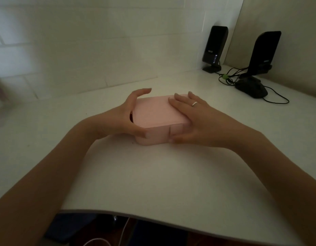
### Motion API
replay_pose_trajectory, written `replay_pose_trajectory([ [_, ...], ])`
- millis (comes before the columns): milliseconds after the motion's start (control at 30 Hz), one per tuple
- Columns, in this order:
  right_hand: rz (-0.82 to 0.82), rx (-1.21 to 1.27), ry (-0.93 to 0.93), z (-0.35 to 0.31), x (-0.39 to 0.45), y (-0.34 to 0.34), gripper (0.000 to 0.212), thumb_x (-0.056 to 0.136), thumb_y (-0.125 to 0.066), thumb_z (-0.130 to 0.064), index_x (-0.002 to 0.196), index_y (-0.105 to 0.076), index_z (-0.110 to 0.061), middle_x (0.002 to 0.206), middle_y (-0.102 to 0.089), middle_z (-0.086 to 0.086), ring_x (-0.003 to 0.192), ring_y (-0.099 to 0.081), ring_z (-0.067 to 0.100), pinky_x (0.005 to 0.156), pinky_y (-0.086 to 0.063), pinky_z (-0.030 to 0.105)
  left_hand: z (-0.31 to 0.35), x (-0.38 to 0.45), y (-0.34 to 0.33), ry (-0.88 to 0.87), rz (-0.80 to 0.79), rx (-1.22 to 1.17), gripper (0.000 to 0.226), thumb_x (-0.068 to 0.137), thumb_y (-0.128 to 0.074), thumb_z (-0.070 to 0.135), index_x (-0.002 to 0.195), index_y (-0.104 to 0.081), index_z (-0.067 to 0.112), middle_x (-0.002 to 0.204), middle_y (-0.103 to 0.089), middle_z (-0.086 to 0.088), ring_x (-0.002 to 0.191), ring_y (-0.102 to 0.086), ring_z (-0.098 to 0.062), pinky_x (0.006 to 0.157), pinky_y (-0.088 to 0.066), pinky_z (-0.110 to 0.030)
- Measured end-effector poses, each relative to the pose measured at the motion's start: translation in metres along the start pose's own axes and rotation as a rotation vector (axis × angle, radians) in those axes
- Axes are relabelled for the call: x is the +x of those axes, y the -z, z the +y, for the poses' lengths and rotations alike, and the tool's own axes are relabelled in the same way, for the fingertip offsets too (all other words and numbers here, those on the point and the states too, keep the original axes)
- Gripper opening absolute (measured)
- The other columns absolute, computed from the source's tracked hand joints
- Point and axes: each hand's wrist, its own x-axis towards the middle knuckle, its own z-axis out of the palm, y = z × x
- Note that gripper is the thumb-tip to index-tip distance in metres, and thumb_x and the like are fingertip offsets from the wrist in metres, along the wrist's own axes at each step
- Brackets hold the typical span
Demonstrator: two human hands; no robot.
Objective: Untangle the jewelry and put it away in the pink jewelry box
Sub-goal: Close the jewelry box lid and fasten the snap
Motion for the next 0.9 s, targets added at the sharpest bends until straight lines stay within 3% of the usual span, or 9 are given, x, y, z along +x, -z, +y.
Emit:
replay_pose_trajectory([
  [133, 0.024, -0.014, 0.01, 0.001, 0.002, -0.004, 0.109, 0.066, -0.064, -0.067, 0.15, 0.0, -0.036, 0.159, 0.004, -0.013, 0.146, 0.011, 0.013, 0.118, -0.009, 0.036, 0.002, -0.001, -0.001, -0.006, 0.009, 0.001, 0.114, 0.038, -0.078, 0.043, 0.137, -0.022, 0.046, 0.122, -0.042, 0.014, 0.107, -0.051, -0.005, 0.082, -0.046, -0.015],
  [267, 0.02, 0.014, -0.002, 0.001, 0.003, -0.003, 0.108, 0.066, -0.065, -0.067, 0.149, -0.002, -0.038, 0.158, 0.003, -0.016, 0.145, 0.011, 0.011, 0.118, -0.014, 0.045, 0.002, 0.0, -0.001, -0.01, 0.015, -0.002, 0.114, 0.038, -0.078, 0.043, 0.138, -0.023, 0.045, 0.12, -0.042, 0.015, 0.105, -0.051, -0.003, 0.08, -0.047, -0.012],
  [367, 0.032, 0.095, -0.005, 0.0, 0.005, -0.002, 0.107, 0.065, -0.067, -0.063, 0.149, -0.008, -0.037, 0.159, -0.001, -0.014, 0.145, 0.009, 0.01, 0.119, -0.012, 0.043, 0.002, 0.0, -0.002, -0.007, 0.018, -0.005, 0.115, 0.038, -0.078, 0.042, 0.138, -0.022, 0.044, 0.12, -0.042, 0.014, 0.104, -0.052, -0.002, 0.078, -0.047, -0.01],
  [500, 0.048, 0.1, -0.01, -0.003, 0.005, -0.002, 0.101, 0.07, -0.069, -0.057, 0.15, -0.01, -0.035, 0.159, -0.002, -0.011, 0.146, 0.008, 0.012, 0.119, -0.011, 0.04, 0.001, 0.0, -0.001, 0.006, 0.014, -0.021, 0.115, 0.038, -0.079, 0.04, 0.138, -0.021, 0.046, 0.122, -0.043, 0.01, 0.107, -0.053, -0.007, 0.081, -0.048, -0.016],
  [800, 0.086, -0.12, 0.014, -0.008, -0.004, -0.011, 0.085, 0.085, -0.05, -0.058, 0.15, -0.002, -0.035, 0.16, 0.0, -0.008, 0.146, 0.008, 0.019, 0.112, -0.026, 0.043, -0.002, 0.003, 0.001, 0.012, 0.018, 0.014, 0.115, 0.038, -0.079, 0.042, 0.138, -0.022, 0.045, 0.124, -0.041, 0.018, 0.11, -0.049, 0.001, 0.083, -0.045, -0.011],
  [900, 0.166, -0.041, 0.034, -0.005, -0.003, -0.015, 0.085, 0.079, -0.06, -0.058, 0.148, -0.016, -0.037, 0.158, -0.011, -0.011, 0.146, -0.002, 0.015, 0.112, -0.023, 0.034, 0.0, 0.004, 0.001, 0.012, 0.023, 0.009, 0.117, 0.037, -0.078, 0.042, 0.139, -0.022, 0.044, 0.122, -0.041, 0.018, 0.108, -0.049, 0.001, 0.08, -0.045, -0.01],
])
